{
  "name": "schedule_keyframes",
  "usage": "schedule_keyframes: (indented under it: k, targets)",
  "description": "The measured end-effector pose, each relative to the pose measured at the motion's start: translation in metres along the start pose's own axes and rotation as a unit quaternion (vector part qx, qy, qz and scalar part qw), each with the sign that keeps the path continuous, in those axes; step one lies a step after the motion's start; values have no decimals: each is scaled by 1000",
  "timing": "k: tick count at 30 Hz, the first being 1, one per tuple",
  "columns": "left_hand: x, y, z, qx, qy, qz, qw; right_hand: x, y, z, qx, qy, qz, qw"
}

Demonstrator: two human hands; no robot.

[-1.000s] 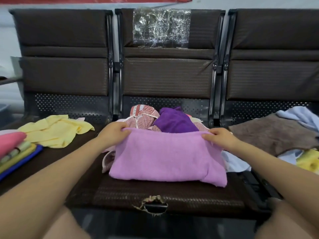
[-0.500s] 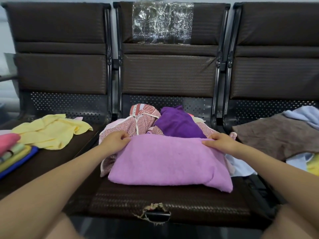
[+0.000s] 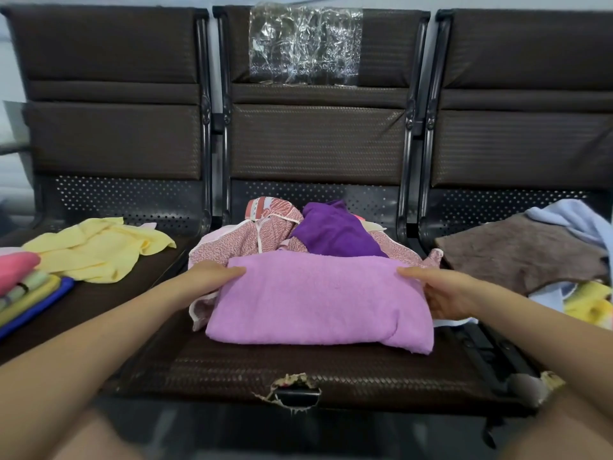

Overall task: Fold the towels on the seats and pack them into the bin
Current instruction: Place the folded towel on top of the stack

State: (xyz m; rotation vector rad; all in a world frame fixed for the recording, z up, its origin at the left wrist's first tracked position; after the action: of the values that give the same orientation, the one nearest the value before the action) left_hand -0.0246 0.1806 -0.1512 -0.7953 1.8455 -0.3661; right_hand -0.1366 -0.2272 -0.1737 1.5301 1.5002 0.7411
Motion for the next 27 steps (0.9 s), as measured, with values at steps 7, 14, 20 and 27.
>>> schedule_keyframes:
  k: [7,14,20,27]
  targets:
    - [10,-4,-29,40,45,-20,998,18,-10,-25,-19,-23,-41,999]
    - [-23,-37,-62,136,-144,-134,971,-5,16,-34,-128,-207,-9,970]
    - [7,-19,-54,59,-69,-117,989,-20,27,-46,-125,-204,36,970]
    - [30,7,-61,0,-8,-175,985,-12,46,-67,-126,-113,170,971]
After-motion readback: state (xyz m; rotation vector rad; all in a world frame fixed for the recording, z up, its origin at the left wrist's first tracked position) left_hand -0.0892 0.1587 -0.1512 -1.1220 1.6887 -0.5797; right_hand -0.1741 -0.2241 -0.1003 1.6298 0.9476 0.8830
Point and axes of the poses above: each hand's wrist, its own z-axis towards the middle knuckle, its own x-axis out of the palm, y = z × x, the point moved 10 cm from there along z, towards the middle knuckle, and after that the axes turned 9 degrees about -x, right-handed, at the moved point
